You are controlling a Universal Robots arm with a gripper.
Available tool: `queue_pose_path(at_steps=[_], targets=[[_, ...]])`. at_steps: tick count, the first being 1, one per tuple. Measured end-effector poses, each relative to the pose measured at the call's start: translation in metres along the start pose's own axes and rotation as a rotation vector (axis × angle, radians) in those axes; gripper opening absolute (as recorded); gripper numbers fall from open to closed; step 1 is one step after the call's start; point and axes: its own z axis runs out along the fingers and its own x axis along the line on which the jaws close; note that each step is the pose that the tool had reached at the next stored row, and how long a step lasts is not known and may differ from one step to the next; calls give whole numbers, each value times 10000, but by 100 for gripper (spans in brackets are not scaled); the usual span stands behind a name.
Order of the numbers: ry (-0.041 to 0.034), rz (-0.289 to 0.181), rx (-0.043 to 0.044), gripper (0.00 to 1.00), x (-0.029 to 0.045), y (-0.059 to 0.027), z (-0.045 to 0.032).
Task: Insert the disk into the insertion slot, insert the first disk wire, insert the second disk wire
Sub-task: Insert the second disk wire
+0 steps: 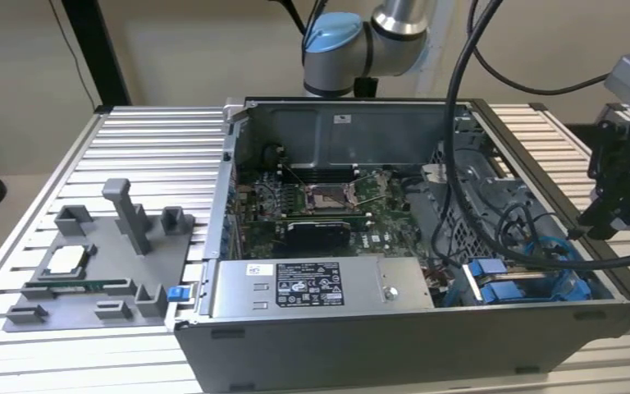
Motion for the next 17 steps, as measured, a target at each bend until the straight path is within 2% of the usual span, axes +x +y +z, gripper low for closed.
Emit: queue_pose_path(at_steps=[5,7,10,15,17], targets=[[17,10,-318,100,-2,-54,33],[-23,10,-380,100,-3,-70,41],[-140,6,-483,100,-4,-81,50],[-180,8,-611,100,-2,-92,89],[-240,6,-632,100,-2,-92,101]])
